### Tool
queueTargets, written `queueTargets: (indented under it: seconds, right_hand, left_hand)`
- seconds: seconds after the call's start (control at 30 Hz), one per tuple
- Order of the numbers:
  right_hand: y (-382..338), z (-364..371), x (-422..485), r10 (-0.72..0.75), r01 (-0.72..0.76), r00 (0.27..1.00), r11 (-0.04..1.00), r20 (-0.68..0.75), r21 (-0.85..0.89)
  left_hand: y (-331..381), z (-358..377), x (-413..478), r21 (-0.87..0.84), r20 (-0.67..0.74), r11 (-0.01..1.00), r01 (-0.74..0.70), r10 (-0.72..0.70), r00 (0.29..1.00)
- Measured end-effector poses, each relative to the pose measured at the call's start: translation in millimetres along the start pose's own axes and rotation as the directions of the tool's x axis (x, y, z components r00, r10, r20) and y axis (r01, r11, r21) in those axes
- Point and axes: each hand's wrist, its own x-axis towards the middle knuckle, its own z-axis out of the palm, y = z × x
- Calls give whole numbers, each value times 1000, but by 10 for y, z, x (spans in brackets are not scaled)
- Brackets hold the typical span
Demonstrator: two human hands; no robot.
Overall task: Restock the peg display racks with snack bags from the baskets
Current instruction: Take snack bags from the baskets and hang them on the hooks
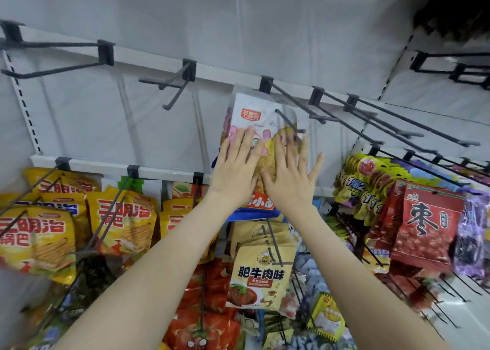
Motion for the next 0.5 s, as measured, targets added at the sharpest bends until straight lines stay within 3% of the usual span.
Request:
queueTargets:
  seconds: [0.13, 0.23, 0.5]
  right_hand:
    - [-34, -45, -389, 17, -29, 997, 986, 76, 161]
    - [10, -263, -676, -75, -85, 965, 815, 250, 573]
    - [455, -541, -1951, -178, -31, 972, 549, 153, 835]
  left_hand:
    - [106, -71, -432, -110, 92, 993, 34, -24, 996]
    - [275, -238, -766, -195, 125, 975, 103, -79, 989]
    - [1262, -357, -1983, -315, 160, 913, 260, -219, 963]
